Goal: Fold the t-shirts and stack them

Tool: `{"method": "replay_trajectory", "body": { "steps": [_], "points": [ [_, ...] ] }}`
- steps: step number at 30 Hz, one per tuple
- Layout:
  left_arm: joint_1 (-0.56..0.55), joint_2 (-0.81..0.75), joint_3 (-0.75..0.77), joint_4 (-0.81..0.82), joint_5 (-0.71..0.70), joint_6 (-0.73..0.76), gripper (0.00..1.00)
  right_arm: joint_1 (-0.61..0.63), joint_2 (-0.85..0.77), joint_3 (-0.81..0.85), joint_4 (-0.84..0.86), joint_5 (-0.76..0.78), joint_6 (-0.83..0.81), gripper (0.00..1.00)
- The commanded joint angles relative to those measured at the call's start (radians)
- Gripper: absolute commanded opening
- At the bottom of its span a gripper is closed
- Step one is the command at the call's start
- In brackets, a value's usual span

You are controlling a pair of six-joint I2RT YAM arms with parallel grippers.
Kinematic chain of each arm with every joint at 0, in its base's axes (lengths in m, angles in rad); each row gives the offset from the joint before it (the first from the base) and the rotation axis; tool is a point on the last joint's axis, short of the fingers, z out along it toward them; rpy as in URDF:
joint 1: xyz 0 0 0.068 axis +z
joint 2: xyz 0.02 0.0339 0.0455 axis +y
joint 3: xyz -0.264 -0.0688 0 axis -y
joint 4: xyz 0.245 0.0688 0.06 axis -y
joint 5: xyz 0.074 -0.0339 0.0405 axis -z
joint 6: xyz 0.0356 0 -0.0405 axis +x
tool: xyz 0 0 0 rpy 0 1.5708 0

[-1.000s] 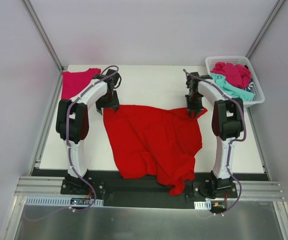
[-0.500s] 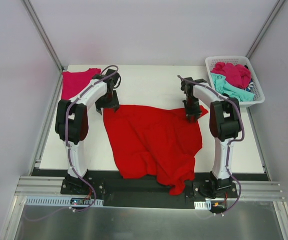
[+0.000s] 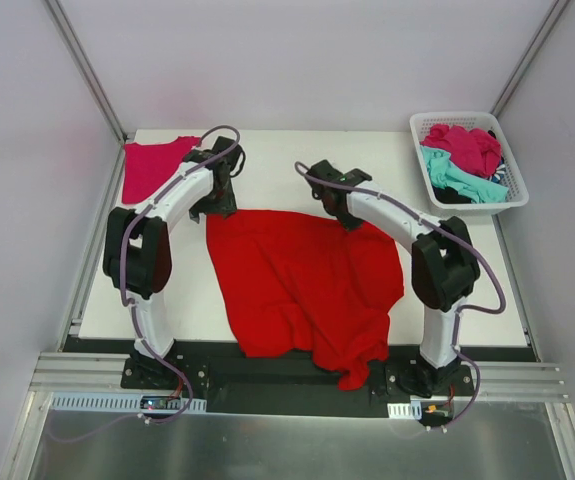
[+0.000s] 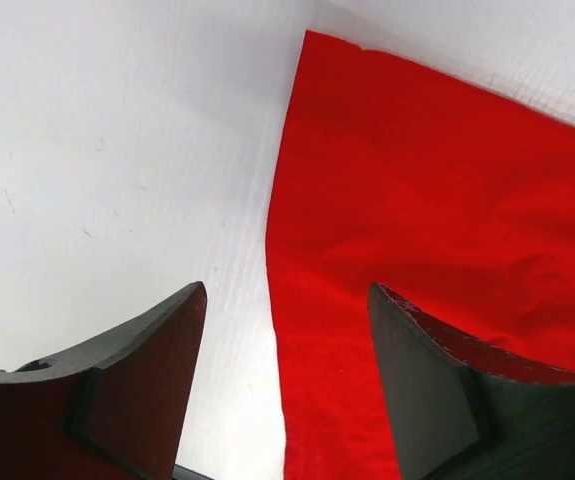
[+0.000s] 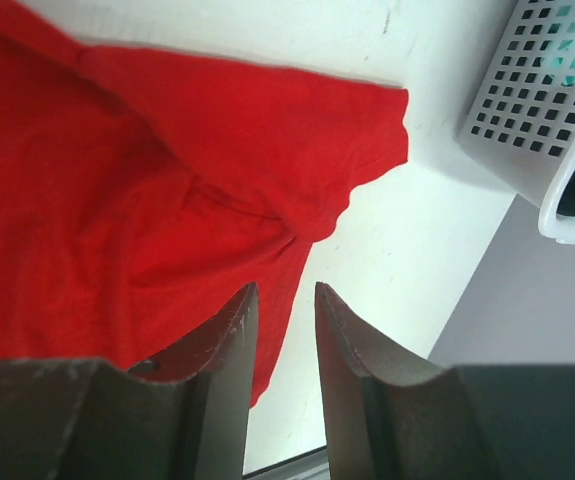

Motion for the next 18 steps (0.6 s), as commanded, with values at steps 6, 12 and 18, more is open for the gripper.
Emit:
{"method": "replay_trajectory", "body": {
  "steps": [6,12,18],
  "points": [
    [-0.001,-0.059,-0.022,0.013,-0.032,-0.018,0.66,0.013,0.063,-0.100,0.045,0.138,-0.048,0.31],
    [0.002,-0.072,-0.016,0.011,-0.037,-0.013,0.66,-0.005,0.158,-0.068,0.039,0.135,-0.059,0.30],
    [0.004,-0.070,-0.022,0.011,-0.029,-0.013,0.66,-0.009,0.207,-0.042,0.039,0.119,-0.053,0.28]
  ]
}}
